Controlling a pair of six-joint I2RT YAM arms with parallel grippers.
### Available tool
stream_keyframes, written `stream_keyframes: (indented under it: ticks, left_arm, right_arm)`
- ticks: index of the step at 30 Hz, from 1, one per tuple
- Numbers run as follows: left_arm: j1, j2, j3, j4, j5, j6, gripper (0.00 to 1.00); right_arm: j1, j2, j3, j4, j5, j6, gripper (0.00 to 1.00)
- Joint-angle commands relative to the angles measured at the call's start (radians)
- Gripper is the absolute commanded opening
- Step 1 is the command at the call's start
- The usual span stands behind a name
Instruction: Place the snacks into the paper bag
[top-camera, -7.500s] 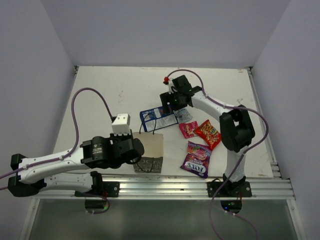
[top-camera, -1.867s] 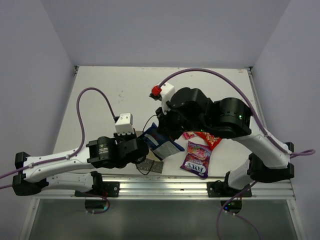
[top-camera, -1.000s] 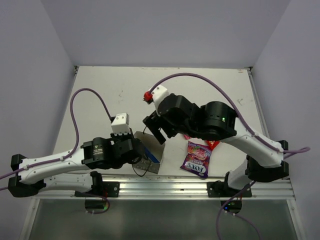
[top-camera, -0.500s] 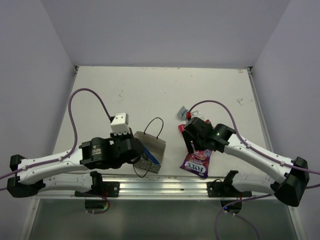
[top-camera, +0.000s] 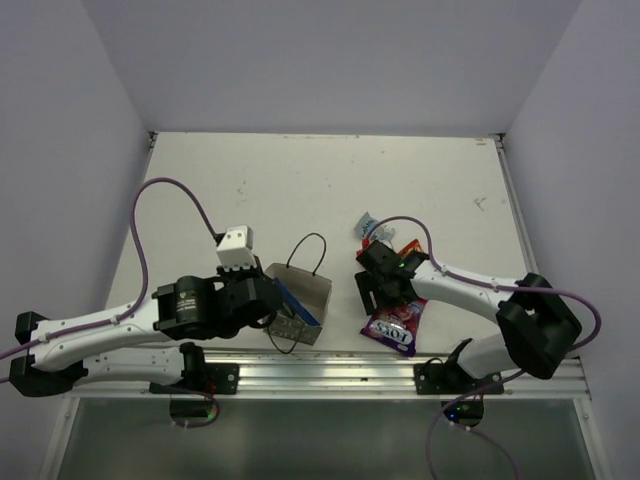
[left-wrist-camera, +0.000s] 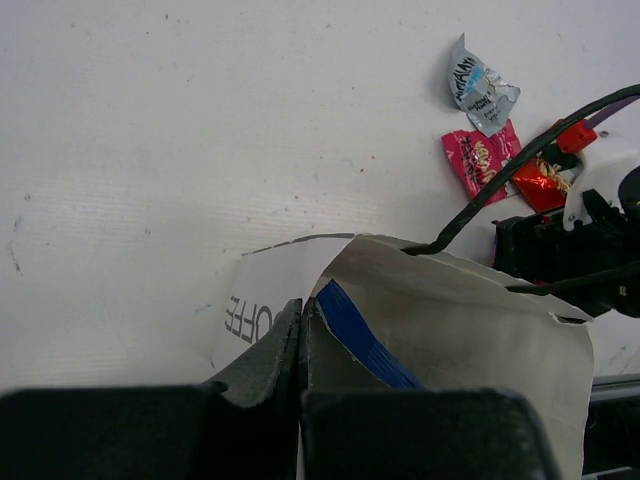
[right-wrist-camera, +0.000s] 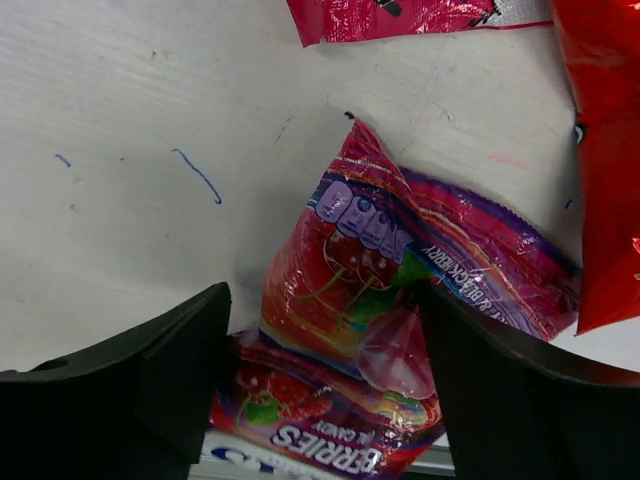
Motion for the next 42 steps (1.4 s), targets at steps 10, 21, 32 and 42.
stream_keyframes:
  ticks: [10,21,32,42]
  left_arm:
    - [0.003,-0.028,-0.051,0.033,-0.009,-0.025,0.0]
    - [0.003,-0.05,-0.028,-0.021,-0.029,-0.063,0.0]
    - [0.003,-0.011,-0.014,0.01,-0.022,-0.042,0.0]
    - [0.003,-0.019,-0.014,0.011,-0.021,-0.045,0.0]
  right_arm:
    - [-0.006,-0.051,0.129,-0.11,0.057,-0.011,0.0]
    - [0.034,-0.149,0.793,-0.184,-0.272,-0.106,0.0]
    - [0.266,-0.001,0.915,0.061,-0.513,-0.01,0.0]
    - [0.286,0.091,0.897,0.066,-0.551,0.009,0.0]
